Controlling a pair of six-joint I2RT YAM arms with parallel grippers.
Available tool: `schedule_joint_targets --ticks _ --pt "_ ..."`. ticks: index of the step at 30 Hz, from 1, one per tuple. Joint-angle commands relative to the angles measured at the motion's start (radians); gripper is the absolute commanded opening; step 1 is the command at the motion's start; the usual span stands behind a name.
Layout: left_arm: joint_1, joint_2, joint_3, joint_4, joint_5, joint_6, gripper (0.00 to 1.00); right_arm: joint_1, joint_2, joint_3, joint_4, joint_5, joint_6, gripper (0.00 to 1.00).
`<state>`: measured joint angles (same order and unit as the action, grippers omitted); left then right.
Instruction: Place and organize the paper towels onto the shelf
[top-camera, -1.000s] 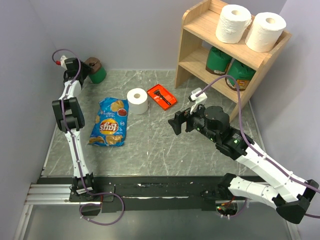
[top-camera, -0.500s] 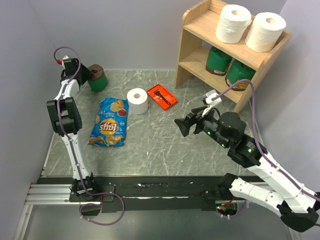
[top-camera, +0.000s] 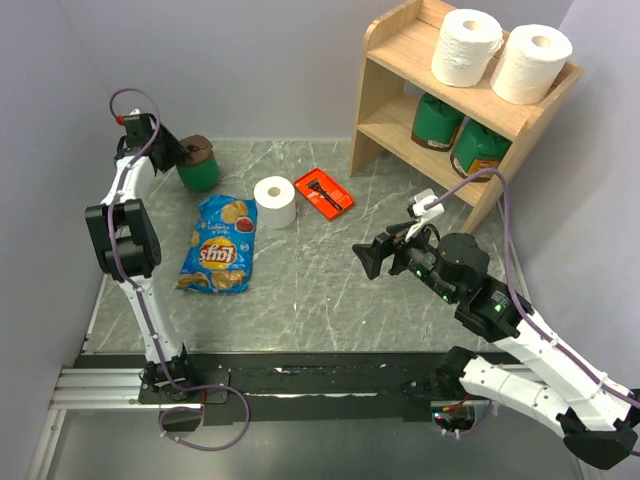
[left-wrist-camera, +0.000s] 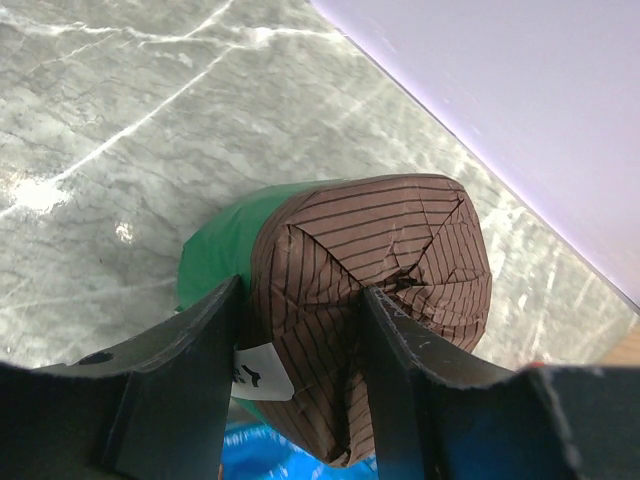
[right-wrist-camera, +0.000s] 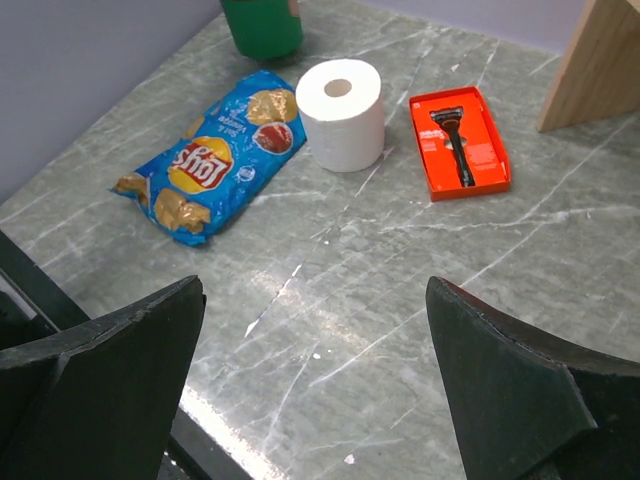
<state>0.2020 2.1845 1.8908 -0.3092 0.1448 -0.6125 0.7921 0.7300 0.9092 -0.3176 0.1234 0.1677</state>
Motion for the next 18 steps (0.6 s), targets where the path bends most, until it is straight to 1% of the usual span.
schedule_joint_targets --ticks 1,4,8,9,11,12,13,14,16,17,18 --pt "-0.009 -0.141 0.037 0.006 0.042 0.019 0.48 -0.002 -0.008 -0.010 0.092 0.061 -0.003 0.98" --pt "-0.012 -0.181 0.045 -0.016 0.074 0.011 0.48 -0.013 0.043 0.051 0.083 0.088 -0.020 0.98" --pt "-0.024 -0.281 -0.004 0.010 0.186 -0.035 0.48 -0.069 0.106 0.123 0.098 -0.016 0.001 0.99" --pt "-0.041 -0.301 -0.037 0.018 0.211 -0.049 0.48 -0.106 0.123 0.126 0.130 -0.087 0.018 0.99" --pt "-0.065 -0.359 -0.067 0.024 0.249 -0.055 0.48 -0.158 0.137 0.116 0.178 -0.175 0.087 0.98" --pt "-0.093 -0.379 -0.100 0.027 0.260 -0.058 0.49 -0.183 0.147 0.105 0.211 -0.264 0.116 0.99" --pt "-0.105 -0.419 -0.119 0.033 0.295 -0.065 0.49 -0.235 0.152 0.071 0.283 -0.301 0.180 0.98" --pt "-0.119 -0.442 -0.146 0.080 0.326 -0.096 0.49 -0.255 0.158 0.053 0.314 -0.344 0.206 0.98" --pt "-0.160 -0.509 -0.238 0.129 0.375 -0.133 0.49 -0.290 0.177 -0.004 0.456 -0.424 0.269 0.98" --pt "-0.180 -0.532 -0.275 0.162 0.413 -0.170 0.50 -0.294 0.180 -0.022 0.492 -0.435 0.282 0.99" --pt "-0.226 -0.555 -0.338 0.227 0.429 -0.188 0.50 -0.298 0.184 -0.064 0.532 -0.444 0.292 0.99"
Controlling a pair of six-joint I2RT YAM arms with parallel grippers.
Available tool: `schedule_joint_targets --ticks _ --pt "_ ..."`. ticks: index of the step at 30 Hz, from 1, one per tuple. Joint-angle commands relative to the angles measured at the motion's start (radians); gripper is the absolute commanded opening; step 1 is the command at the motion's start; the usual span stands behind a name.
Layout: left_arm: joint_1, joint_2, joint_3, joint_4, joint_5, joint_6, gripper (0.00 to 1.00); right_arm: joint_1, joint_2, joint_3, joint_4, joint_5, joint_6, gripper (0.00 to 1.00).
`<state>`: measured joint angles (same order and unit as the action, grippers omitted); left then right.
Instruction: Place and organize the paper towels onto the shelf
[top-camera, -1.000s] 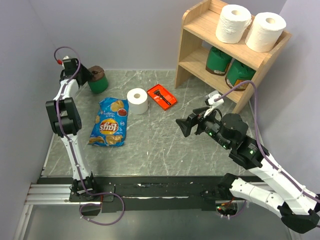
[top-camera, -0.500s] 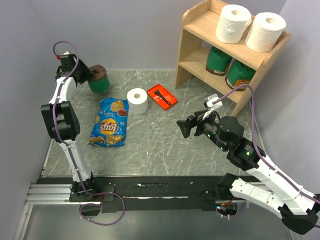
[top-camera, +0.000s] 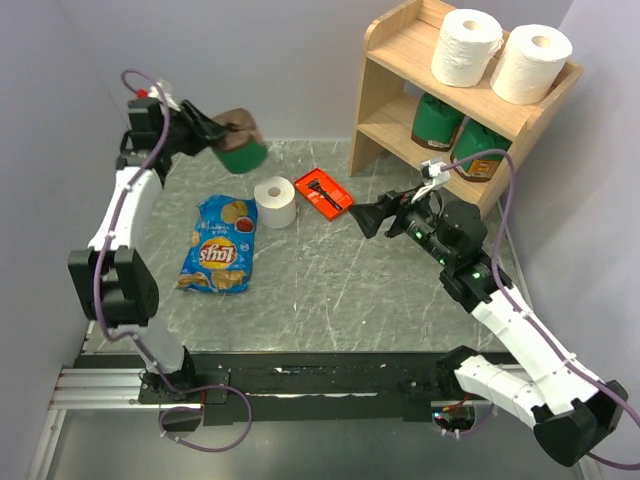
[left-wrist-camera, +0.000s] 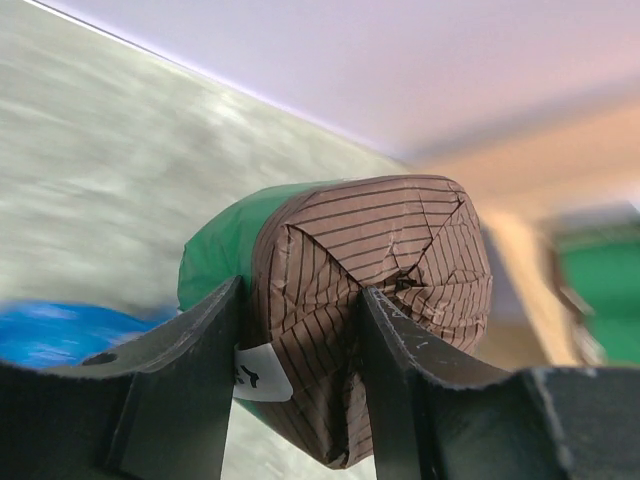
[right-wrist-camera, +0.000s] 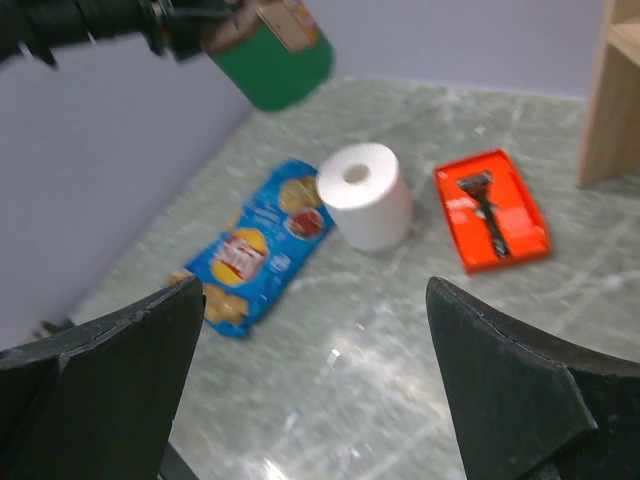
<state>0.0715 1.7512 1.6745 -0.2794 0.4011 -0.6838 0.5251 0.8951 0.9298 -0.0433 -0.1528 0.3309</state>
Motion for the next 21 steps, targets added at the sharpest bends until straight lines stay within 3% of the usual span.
schedule_joint_targets --ticks 1,8,10,13,16,18,21 --pt "-0.119 -0.159 -0.146 0.215 0.185 -0.128 0.50 -0.030 0.019 -0.110 0.357 -0.180 0.149 1.00" --pt "-0.303 -0.291 -0.411 0.456 0.257 -0.294 0.51 -0.050 0.002 -0.296 0.634 -0.245 0.290 1.00" --pt "-0.329 -0.323 -0.470 0.552 0.257 -0.335 0.50 -0.053 -0.021 -0.332 0.617 -0.232 0.318 1.00" --pt "-0.392 -0.352 -0.521 0.528 0.190 -0.294 0.51 -0.054 -0.108 -0.353 0.507 -0.180 0.297 0.99" --pt "-0.420 -0.354 -0.628 0.702 0.261 -0.386 0.50 -0.054 -0.194 -0.350 0.346 -0.123 0.267 1.00" --pt "-0.430 -0.349 -0.717 0.905 0.280 -0.517 0.49 -0.057 -0.240 -0.412 0.411 -0.167 0.295 1.00" --pt "-0.438 -0.337 -0.765 1.025 0.292 -0.600 0.49 -0.062 -0.266 -0.485 0.485 -0.212 0.361 1.00"
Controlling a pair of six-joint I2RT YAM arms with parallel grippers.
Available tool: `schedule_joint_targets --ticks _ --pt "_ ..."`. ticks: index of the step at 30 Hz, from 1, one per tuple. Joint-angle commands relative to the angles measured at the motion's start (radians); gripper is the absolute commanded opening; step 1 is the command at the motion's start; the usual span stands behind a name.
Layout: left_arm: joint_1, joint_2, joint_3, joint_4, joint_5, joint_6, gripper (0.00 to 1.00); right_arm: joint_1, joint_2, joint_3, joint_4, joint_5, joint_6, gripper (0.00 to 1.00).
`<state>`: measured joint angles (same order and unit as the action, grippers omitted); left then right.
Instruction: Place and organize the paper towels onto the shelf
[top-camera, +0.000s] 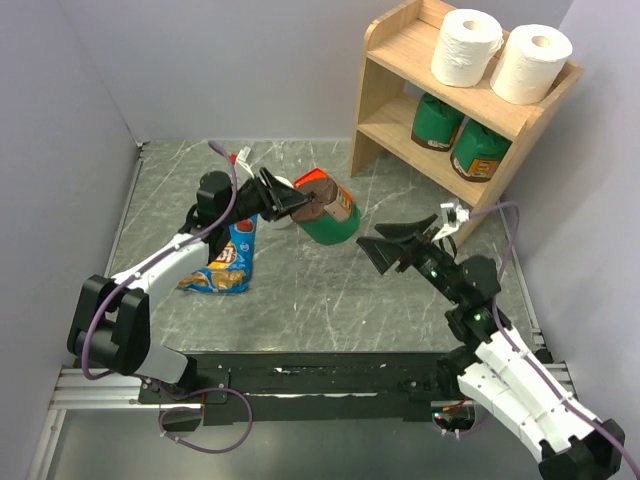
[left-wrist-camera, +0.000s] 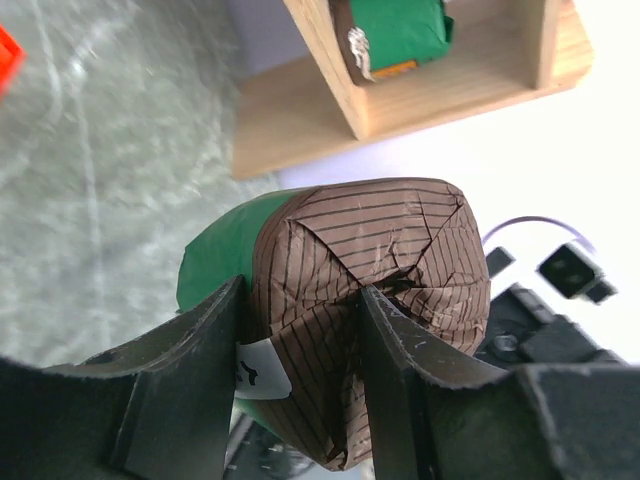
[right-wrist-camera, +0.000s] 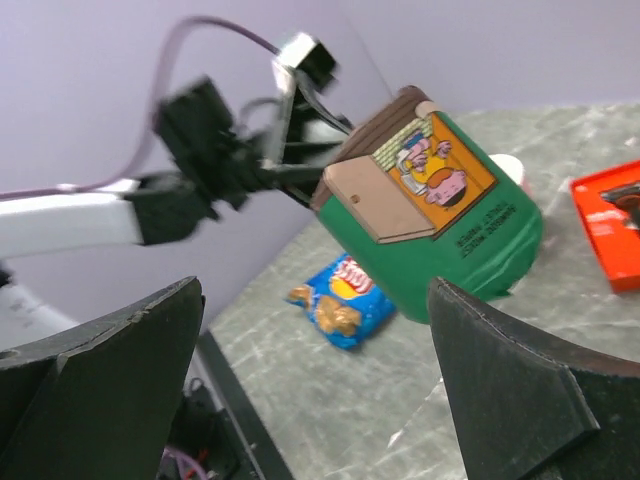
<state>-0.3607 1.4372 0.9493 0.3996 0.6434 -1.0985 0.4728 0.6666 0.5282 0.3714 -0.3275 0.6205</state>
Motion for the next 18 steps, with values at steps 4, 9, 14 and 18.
schedule_joint_targets --ticks 4,9,14,18 --pt "-0.009 -0.006 -0.067 0.465 0.064 -0.274 0.49 -0.022 -0.033 -0.115 0.093 -0.013 0.096 0.99" --pt "-0.021 0.017 -0.078 0.545 0.082 -0.348 0.49 -0.051 -0.032 -0.168 0.205 -0.005 0.159 0.99" --pt "-0.046 0.000 -0.060 0.475 0.078 -0.314 0.50 -0.062 0.040 -0.139 0.320 -0.088 0.191 1.00" --pt "-0.061 -0.006 -0.052 0.461 0.064 -0.307 0.50 -0.062 0.096 -0.137 0.432 -0.131 0.234 1.00"
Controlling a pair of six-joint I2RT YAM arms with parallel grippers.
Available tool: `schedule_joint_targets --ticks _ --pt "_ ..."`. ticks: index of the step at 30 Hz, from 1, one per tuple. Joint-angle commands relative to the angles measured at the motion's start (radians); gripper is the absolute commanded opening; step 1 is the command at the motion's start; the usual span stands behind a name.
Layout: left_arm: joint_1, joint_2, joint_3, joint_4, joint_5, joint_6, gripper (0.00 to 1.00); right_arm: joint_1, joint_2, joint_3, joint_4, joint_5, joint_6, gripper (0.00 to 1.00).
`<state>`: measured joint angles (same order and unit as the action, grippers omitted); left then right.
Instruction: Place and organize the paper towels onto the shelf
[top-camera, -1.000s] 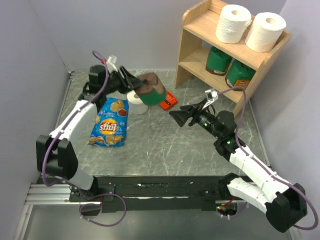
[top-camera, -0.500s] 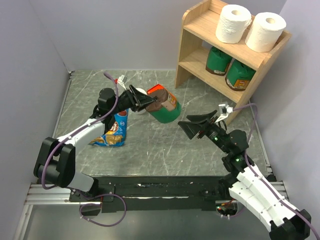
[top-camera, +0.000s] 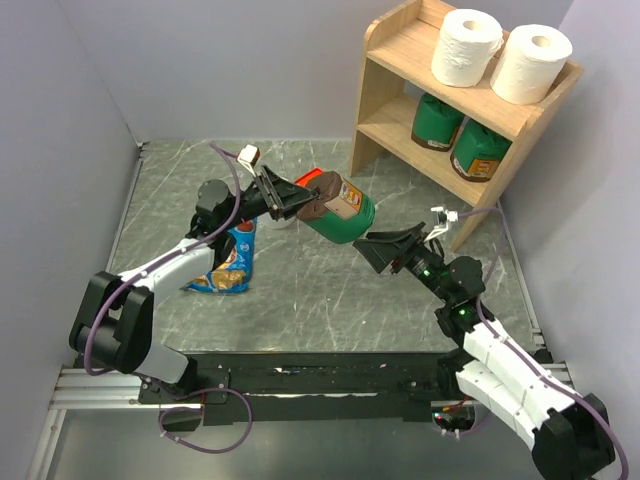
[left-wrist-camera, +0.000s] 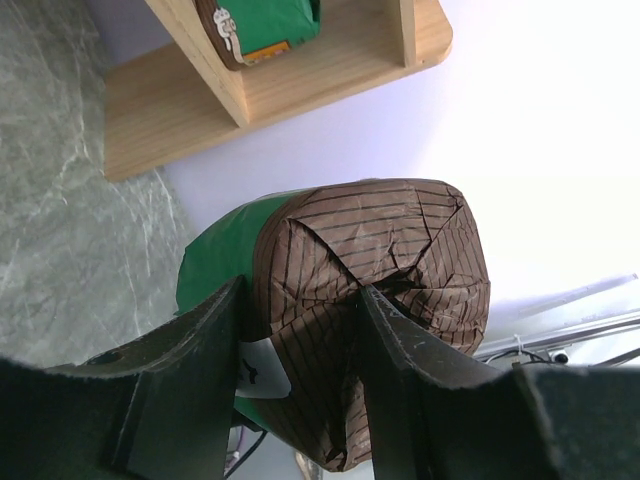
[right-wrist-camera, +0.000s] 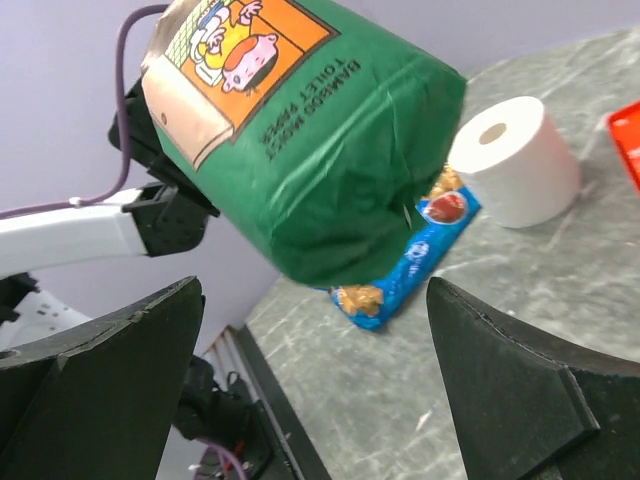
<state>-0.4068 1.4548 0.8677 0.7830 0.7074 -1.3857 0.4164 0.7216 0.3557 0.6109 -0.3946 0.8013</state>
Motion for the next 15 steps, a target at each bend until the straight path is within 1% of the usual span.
schedule_joint_targets --ticks 1,4,8,12,15 --pt "-0.020 -0.025 0.031 0.075 -0.002 -0.015 0.50 -0.004 0.048 0.038 0.208 -0.070 0.058 1.00" --pt "-0.036 -0.014 0.030 0.084 -0.005 -0.019 0.50 -0.005 0.085 0.045 0.291 -0.098 0.062 0.99" --pt "-0.064 0.004 0.010 0.122 -0.008 -0.039 0.50 -0.005 0.107 0.055 0.340 -0.127 0.065 0.98" --pt "-0.081 0.041 -0.007 0.198 -0.002 -0.071 0.52 -0.005 0.127 0.071 0.358 -0.170 0.065 0.93" --pt "-0.102 0.064 -0.007 0.211 0.000 -0.073 0.53 -0.005 0.141 0.066 0.398 -0.187 0.078 0.89"
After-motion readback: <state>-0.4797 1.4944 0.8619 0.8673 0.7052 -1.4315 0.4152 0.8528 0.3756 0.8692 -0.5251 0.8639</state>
